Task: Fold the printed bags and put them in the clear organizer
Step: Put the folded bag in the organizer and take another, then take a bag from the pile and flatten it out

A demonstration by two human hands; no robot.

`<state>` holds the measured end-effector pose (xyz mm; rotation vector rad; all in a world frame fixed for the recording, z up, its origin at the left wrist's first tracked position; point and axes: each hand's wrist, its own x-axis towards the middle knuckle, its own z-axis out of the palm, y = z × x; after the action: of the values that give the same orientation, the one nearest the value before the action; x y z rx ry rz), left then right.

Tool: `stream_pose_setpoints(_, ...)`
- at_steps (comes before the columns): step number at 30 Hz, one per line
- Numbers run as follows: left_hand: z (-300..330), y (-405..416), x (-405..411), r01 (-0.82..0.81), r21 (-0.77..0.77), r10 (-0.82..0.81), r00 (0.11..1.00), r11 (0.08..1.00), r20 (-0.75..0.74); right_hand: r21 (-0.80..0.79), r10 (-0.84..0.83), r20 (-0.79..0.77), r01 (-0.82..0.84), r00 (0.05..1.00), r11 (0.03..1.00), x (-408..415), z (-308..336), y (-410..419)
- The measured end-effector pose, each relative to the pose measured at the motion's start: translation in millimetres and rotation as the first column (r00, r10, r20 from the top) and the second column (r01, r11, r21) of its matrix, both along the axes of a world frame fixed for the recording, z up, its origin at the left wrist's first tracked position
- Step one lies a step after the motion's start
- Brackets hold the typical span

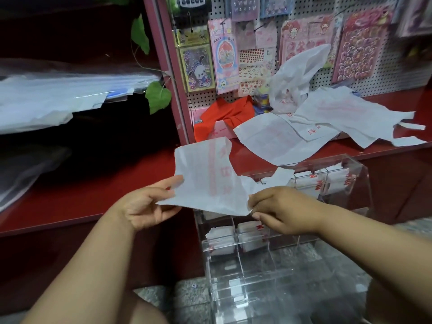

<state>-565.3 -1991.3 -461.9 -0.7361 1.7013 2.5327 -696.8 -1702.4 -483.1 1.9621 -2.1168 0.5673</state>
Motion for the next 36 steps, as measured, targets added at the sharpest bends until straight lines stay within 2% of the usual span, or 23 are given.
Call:
stream_pose_setpoints(2, -4, -1, 3, -0.013, -0.073, 0.015, 1.000, 0.997, 0.026, 0.043, -0.017, 0.049, 0.015, 0.999, 0.999, 2, -1, -3)
stream_pose_setpoints(4, -8, -2, 0, -0.122, -0.129, 0.121, 0.993, 0.984, -0.015, 0.091, -0.048, 0.197, 0.031, 0.979, 0.995, 3, 0, -7)
stream_pose_setpoints(6, -11, -2, -3, -0.204, -0.189, 0.198, 0.979, 0.961, -0.048, 0.067, -0.099, 0.414, 0.078, 0.905, 0.995, 1, 4, -12)
stream_pose_setpoints(8, -14, -2, -3, -0.217, -0.204, 0.207, 0.976, 0.955, -0.072, 0.005, -0.169, 0.532, 0.196, 0.830, 0.981, -6, 6, -20)
stream_pose_setpoints(11, -15, -3, 0, -0.180, -0.186, 0.166, 0.982, 0.966, -0.091, -0.004, -0.385, 0.491, 0.444, 0.781, 0.896, -18, -1, -37)
stream_pose_setpoints(13, -15, -3, 2, -0.142, -0.130, 0.128, 0.986, 0.981, -0.107, 0.019, -0.505, 0.483, 0.568, 0.715, 0.823, -22, -7, -47)
stream_pose_setpoints(16, -13, -2, 3, -0.087, -0.085, 0.080, 0.993, 0.993, -0.082, 0.116, -0.684, 0.364, 0.697, 0.633, 0.707, -22, -12, -60)
stream_pose_setpoints(18, -13, 0, 4, -0.056, -0.097, 0.053, 0.998, 0.994, -0.034, 0.161, -0.736, 0.328, 0.732, 0.593, 0.662, -23, -11, -68)
stream_pose_setpoints(21, -12, 2, 5, -0.054, -0.122, 0.054, 0.999, 0.991, 0.001, 0.151, -0.672, 0.449, 0.691, 0.589, 0.707, -26, -8, -77)
stream_pose_setpoints(24, -12, 2, 5, -0.126, -0.185, 0.123, 0.992, 0.975, -0.027, 0.036, -0.442, 0.711, 0.600, 0.547, 0.800, -29, -3, -72)
stream_pose_setpoints(26, -12, 1, 5, -0.196, -0.251, 0.187, 0.980, 0.948, -0.063, -0.021, -0.330, 0.809, 0.585, 0.486, 0.811, -34, 3, -60)
stream_pose_setpoints(29, -12, -1, 5, -0.285, -0.308, 0.246, 0.956, 0.908, -0.160, -0.013, -0.292, 0.862, 0.593, 0.415, 0.805, -45, 7, -37)
stream_pose_setpoints(33, -11, 3, 2, -0.331, -0.341, 0.260, 0.936, 0.880, -0.236, -0.063, -0.088, 0.970, 0.588, 0.225, 0.807, -55, 8, -15)
stream_pose_setpoints(36, -12, 8, -1, -0.315, -0.339, 0.230, 0.936, 0.886, -0.268, -0.132, 0.008, 0.979, 0.603, 0.204, 0.787, -59, 3, -4)
